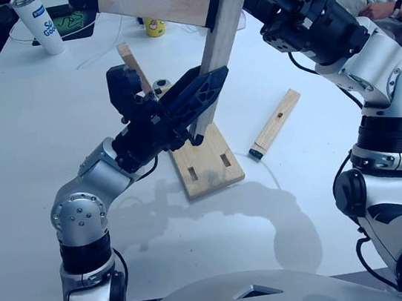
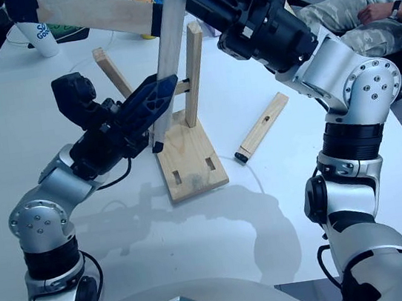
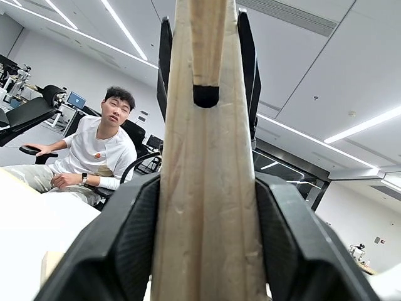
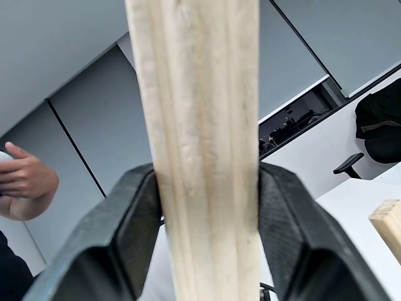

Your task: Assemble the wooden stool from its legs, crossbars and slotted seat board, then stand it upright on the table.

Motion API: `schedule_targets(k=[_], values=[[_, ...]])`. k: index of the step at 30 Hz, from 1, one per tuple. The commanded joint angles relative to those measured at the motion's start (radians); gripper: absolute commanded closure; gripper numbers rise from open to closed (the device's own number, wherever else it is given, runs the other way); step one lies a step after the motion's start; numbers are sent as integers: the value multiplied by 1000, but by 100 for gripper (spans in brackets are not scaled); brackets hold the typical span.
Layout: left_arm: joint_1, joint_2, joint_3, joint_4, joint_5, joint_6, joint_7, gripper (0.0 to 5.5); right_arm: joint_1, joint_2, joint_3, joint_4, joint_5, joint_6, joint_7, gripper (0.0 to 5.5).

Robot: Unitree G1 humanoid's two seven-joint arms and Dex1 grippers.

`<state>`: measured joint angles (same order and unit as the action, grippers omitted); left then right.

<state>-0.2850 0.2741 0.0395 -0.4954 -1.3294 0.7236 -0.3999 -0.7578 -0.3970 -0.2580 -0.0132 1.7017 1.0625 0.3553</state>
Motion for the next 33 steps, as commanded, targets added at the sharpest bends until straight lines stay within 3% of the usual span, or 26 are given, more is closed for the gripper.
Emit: schedule_targets(k=[1,19,20,28,33], values=[[12,31,16,15,31,3,-5,344,-11,-43,6,-22,-56,7,68,339],[20,65,65,29,102,-28,-40,344,4,-90,6,-41,-181,23,200,343],[21,63,67,32,107,-30,-37,306,4,-88,5,-41,-182,21,200,343],[36,64,89,50,151,-41,-8,173,10,-98,23,-61,-318,-40,234,345],[73,80,131,54,161,-47,-8,152,46,-157,115,-125,-557,-159,396,345]])
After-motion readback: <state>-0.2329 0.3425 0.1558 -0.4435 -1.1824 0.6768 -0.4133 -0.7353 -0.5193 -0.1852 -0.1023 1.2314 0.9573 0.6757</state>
